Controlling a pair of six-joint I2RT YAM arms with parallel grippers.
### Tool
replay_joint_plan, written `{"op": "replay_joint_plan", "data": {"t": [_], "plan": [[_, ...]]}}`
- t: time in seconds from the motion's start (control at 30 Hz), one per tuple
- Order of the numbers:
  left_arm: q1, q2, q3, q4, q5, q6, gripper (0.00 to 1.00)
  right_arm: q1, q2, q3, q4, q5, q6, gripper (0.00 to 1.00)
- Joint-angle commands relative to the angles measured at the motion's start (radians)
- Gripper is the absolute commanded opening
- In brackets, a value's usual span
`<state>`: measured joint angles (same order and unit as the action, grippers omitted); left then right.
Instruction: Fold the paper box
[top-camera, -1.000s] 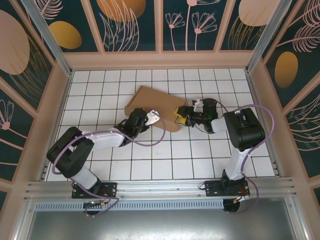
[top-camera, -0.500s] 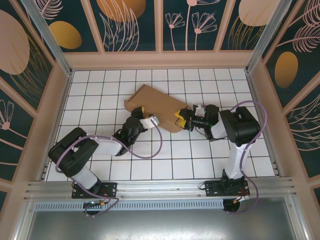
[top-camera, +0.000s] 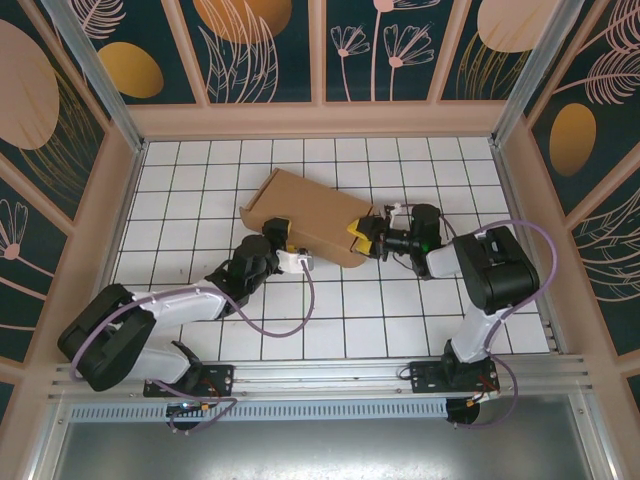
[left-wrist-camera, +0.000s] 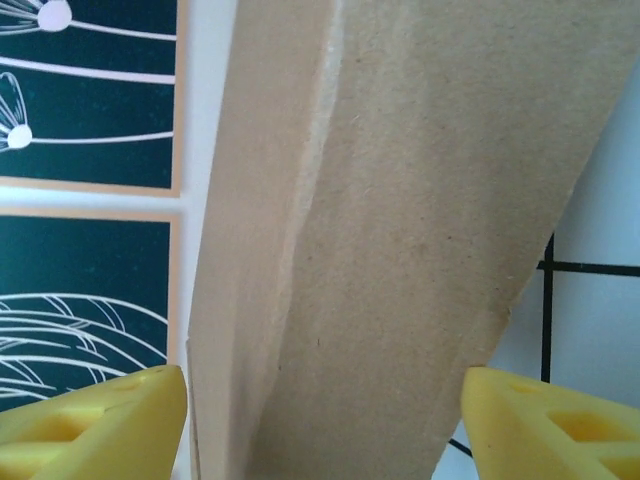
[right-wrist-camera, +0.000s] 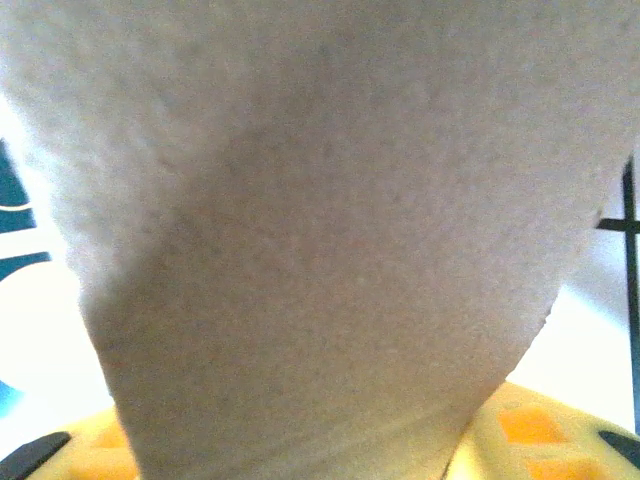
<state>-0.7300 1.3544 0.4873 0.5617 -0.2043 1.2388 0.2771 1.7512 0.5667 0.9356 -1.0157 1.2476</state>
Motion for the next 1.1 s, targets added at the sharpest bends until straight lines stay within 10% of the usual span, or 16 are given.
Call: {"op": "replay_joint_plan", "data": {"t": [0.0, 0.6, 1.07], "plan": [[-0.009, -0.018, 0.029, -0.101, 0.024, 0.083, 0.73, 0.032, -0.070, 0.003, -0.053, -0.053, -0.068, 0.44], [-0.035, -0.025, -0.021, 0.144, -0.100, 0.167, 0.77, 0.108, -0.199, -0.023, 0.023, -0.057, 0.066, 0.44], [-0.049, -0.111, 0.020, 0.001, -0.128, 0.199, 0.29, 0.076, -0.259, -0.058, -0.013, -0.024, 0.046, 0.61]]}}
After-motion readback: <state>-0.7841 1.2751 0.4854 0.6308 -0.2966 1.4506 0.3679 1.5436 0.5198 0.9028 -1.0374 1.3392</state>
